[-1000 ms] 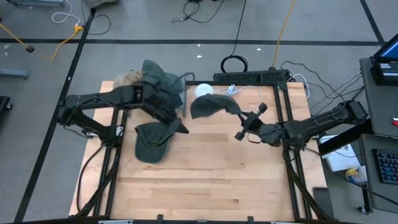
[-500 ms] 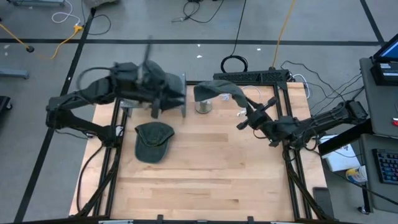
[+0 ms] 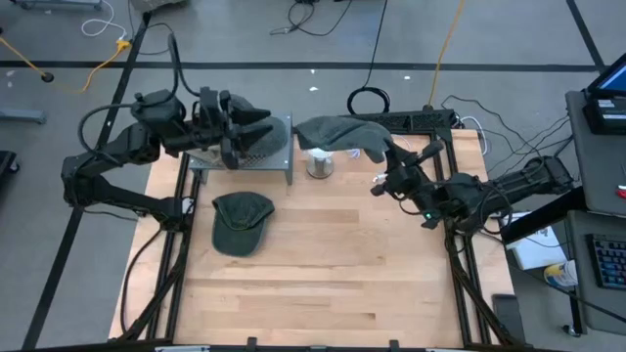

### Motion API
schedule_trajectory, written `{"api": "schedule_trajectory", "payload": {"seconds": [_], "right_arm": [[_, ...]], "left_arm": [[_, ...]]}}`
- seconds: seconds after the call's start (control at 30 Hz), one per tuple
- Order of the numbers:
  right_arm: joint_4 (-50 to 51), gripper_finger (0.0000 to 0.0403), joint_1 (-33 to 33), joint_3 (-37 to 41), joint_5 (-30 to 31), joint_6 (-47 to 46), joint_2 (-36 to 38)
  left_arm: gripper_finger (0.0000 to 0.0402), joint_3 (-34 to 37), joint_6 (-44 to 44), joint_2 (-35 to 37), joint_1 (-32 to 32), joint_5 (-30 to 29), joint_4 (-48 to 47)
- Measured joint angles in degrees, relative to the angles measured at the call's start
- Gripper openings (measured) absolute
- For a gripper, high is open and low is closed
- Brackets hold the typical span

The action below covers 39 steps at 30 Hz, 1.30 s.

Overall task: Pick & Place hat
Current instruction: Stack the right black cap on the black cap on the shelf

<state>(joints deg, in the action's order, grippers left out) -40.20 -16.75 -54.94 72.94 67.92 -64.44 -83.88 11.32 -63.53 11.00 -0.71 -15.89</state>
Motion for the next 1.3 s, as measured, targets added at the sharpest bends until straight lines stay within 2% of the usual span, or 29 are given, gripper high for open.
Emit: {"api": "schedule_trajectory", "payload": {"seconds": [0.33,0.5,0.67,0.93,1.3], "right_arm": [[-0.82,0.0005,6.55,-8.02,-9.17,13.48,-8.64],[-8.53,0.0005,10.39,-9.31,-13.65,22.63,-11.25],[-14.89,0.0006,13.73,-9.31,-21.17,31.05,-11.66],[-20.9,0.0007,16.42,-9.31,-25.61,32.44,-11.13],[-22.19,0.0008,16.4,-9.83,-26.48,32.74,-11.24]], "left_arm": [[0.0207,0.0,23.59,0.12,0.0,0.59,4.06],[0.0207,0.0,35.28,0.11,0.0,0.59,4.13],[0.0207,0.0,40.67,0.11,0.0,0.56,6.6],[0.0207,0.02,54.03,-0.74,0.02,-5.57,8.37],[0.0207,0.02,56.93,-5.7,0.02,-5.07,9.11]]}}
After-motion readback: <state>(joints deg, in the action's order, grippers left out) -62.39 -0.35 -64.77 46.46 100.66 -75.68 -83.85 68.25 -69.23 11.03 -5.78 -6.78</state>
